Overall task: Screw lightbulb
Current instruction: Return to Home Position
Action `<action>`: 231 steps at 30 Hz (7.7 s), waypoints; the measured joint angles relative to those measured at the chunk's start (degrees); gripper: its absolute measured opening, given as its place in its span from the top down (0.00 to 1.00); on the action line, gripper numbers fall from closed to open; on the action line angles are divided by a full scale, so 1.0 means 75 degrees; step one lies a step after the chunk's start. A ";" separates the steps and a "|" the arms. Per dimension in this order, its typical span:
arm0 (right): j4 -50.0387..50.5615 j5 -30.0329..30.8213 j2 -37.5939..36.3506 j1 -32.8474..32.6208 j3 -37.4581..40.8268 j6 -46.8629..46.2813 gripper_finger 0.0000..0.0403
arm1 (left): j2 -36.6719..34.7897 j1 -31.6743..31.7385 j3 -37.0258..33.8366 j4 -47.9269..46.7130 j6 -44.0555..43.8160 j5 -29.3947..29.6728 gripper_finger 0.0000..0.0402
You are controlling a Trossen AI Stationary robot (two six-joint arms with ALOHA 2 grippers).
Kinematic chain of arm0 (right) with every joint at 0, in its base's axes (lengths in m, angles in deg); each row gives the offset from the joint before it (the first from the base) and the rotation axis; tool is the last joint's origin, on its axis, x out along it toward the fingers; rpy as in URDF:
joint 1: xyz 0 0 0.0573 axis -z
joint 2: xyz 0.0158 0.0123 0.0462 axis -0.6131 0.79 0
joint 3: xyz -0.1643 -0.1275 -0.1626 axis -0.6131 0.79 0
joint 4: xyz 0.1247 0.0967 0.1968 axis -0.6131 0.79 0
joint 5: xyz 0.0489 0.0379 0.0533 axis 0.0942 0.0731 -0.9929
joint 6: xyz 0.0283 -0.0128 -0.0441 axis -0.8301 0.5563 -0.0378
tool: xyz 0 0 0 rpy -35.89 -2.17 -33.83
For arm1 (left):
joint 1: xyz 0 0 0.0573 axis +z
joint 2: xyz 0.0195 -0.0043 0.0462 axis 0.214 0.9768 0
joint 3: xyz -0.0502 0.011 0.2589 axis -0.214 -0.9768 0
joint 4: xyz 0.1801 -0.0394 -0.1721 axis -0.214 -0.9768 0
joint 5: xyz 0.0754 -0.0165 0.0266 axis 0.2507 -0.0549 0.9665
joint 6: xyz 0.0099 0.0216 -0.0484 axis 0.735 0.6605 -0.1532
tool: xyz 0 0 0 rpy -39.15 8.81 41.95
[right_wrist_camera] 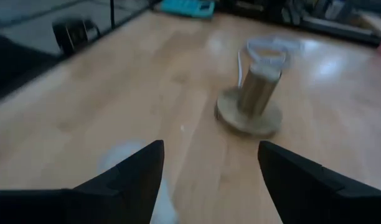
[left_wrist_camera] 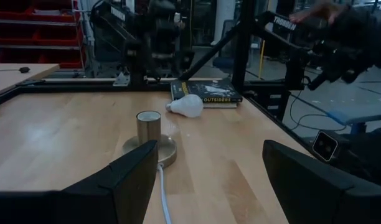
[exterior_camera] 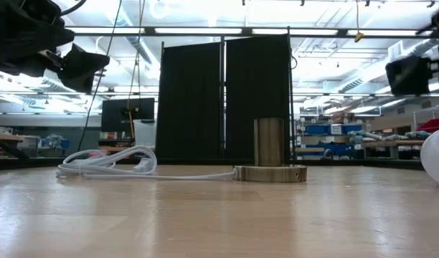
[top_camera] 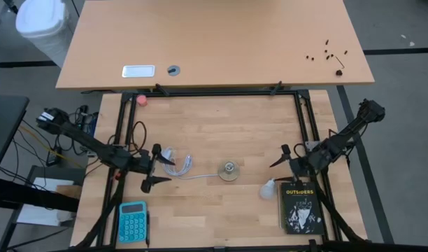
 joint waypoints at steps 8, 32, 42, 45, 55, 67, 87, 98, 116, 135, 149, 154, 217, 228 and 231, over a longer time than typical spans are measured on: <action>-0.1095 -0.0177 -0.0325 0.0015 0.0640 0.0003 0.33 | -0.1353 0.0002 0.0000 -0.1848 0.0002 0.0005 0.27; -0.1998 -0.0213 -0.3007 0.1047 0.0818 0.0001 0.33 | -0.5464 0.0037 0.0000 -0.5276 0.0001 -0.0055 0.27; -0.2376 -0.0216 -0.3021 0.2693 0.0818 -0.0003 0.33 | -0.5847 0.0853 -0.0003 -0.5295 0.0001 -0.0091 0.27; -0.2387 -0.0213 -0.3022 0.3323 0.0818 -0.0003 0.32 | -0.5837 0.1085 -0.0003 -0.5301 0.0001 -0.0093 0.27; -0.2444 -0.0210 -0.3020 0.4425 0.0818 -0.0003 0.33 | -0.5840 0.1506 -0.0006 -0.5260 0.0001 -0.0087 0.27; -0.2439 -0.0210 -0.3011 0.4645 0.0818 -0.0003 0.33 | -0.5840 0.2009 -0.0006 -0.5261 0.0001 -0.0085 0.27; -0.2439 -0.0204 -0.3011 0.4642 0.0818 -0.0003 0.33 | -0.5840 0.2017 -0.0006 -0.5205 0.0001 -0.0061 0.27; -0.2439 -0.0204 -0.3011 0.4642 0.0818 -0.0003 0.33 | -0.5840 0.2017 -0.0006 -0.5196 0.0003 -0.0064 0.27; -0.2439 -0.0204 -0.3011 0.4642 0.0818 -0.0001 0.32 | -0.5840 0.2014 -0.0006 -0.5184 0.0001 -0.0090 0.27; -0.2436 -0.0204 -0.3011 0.4642 0.0818 -0.0003 0.33 | -0.5840 0.2014 -0.0006 -0.5184 0.0002 -0.0087 0.27; -0.2439 -0.0204 -0.3011 0.4642 0.0818 -0.0003 0.33 | -0.5840 0.2014 -0.0006 -0.5184 0.0004 -0.0085 0.27; -0.2439 -0.0204 -0.3011 0.4640 0.0818 -0.0003 0.33 | -0.5840 0.2014 -0.0006 -0.5186 0.0001 -0.0085 0.27; -0.2439 -0.0204 -0.3010 0.4642 0.0818 -0.0003 0.32 | -0.5840 0.2012 -0.0006 -0.5187 0.0002 -0.0079 0.27; -0.2436 -0.0204 -0.3009 0.4639 0.0818 -0.0003 0.32 | -0.5840 0.2012 -0.0007 -0.5187 0.0002 -0.0079 0.27; -0.2439 -0.0204 -0.3008 0.4642 0.0818 -0.0002 0.33 | -0.5840 0.2014 -0.0006 -0.5187 0.0004 -0.0079 0.27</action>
